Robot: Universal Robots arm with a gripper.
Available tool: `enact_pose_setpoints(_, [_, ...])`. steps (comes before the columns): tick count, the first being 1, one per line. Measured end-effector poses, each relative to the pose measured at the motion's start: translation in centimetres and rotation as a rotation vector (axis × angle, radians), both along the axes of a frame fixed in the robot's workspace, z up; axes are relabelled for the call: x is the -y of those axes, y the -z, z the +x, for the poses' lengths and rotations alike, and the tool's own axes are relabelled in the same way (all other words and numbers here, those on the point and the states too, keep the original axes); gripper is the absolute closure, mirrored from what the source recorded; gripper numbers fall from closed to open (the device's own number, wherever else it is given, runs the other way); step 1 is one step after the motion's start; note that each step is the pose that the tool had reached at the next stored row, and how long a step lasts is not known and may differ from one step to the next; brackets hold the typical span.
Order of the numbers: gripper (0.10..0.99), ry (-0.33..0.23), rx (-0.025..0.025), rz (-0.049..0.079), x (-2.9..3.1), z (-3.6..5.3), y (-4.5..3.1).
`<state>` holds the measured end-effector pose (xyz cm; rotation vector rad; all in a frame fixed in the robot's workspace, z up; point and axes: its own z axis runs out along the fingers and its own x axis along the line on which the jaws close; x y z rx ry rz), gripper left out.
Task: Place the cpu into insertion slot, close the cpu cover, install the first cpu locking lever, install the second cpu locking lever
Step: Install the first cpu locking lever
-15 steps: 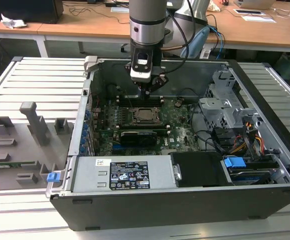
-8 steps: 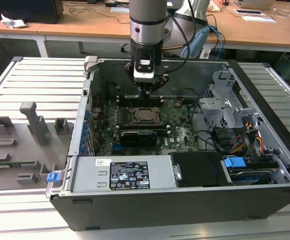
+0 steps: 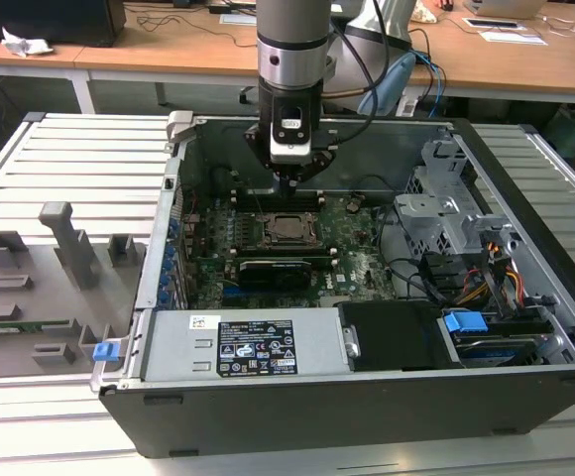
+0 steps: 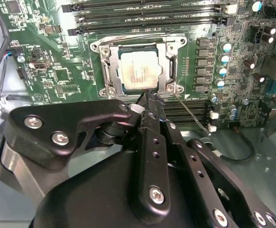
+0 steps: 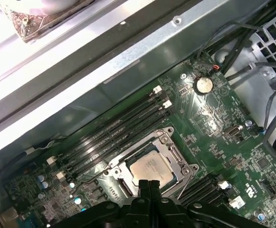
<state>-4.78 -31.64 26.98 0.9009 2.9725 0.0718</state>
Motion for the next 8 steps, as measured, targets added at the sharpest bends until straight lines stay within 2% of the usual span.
enact_pose_setpoints(8, [0.980, -0.064, 0.0000, 0.000, 0.00, 0.00, 0.00])
